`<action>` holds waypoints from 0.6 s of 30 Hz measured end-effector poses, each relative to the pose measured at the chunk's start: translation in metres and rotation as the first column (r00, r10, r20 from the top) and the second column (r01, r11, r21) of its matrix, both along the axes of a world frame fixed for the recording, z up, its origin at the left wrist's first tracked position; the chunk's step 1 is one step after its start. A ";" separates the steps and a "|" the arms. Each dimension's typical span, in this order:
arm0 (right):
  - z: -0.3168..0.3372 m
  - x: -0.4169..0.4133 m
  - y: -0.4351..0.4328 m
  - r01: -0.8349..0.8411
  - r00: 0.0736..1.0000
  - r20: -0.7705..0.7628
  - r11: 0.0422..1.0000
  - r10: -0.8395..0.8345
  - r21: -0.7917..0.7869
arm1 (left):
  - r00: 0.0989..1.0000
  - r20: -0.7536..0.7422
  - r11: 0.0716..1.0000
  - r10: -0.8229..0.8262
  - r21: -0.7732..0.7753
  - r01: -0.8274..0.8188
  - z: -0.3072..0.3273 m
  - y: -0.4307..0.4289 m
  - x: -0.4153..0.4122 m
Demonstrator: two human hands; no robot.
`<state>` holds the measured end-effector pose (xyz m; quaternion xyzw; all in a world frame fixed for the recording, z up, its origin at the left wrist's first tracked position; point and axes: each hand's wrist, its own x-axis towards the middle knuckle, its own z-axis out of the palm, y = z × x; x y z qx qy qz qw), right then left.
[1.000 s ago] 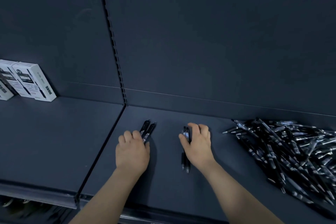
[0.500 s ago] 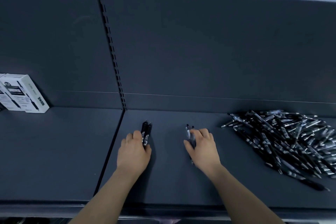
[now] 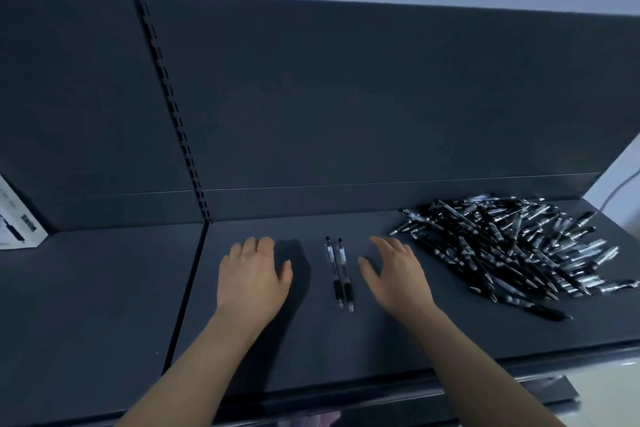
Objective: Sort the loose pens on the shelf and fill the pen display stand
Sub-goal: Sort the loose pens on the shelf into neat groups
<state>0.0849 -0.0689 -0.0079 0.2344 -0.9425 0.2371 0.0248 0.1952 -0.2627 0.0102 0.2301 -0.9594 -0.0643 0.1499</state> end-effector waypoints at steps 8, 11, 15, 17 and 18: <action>0.029 -0.029 0.075 0.105 0.992 -0.075 0.994 -0.106 -0.009 | 0.979 -0.102 0.985 -0.174 -0.006 0.175 0.027 0.068 -0.042; 0.035 -0.044 0.108 0.125 0.989 -0.083 0.992 -0.124 0.010 | 0.973 -0.111 0.979 -0.201 0.000 0.202 0.029 0.096 -0.064; 0.040 -0.072 0.156 0.122 0.990 -0.074 0.991 -0.117 0.061 | 0.974 -0.108 0.979 -0.201 0.021 0.204 0.026 0.142 -0.096; 0.043 -0.087 0.181 0.112 0.992 -0.072 0.991 -0.106 0.078 | 0.973 -0.102 0.977 -0.208 0.036 0.212 0.024 0.167 -0.114; 0.043 -0.096 0.193 0.109 0.992 -0.069 0.990 -0.103 0.084 | 0.973 -0.100 0.976 -0.210 0.041 0.215 0.023 0.179 -0.123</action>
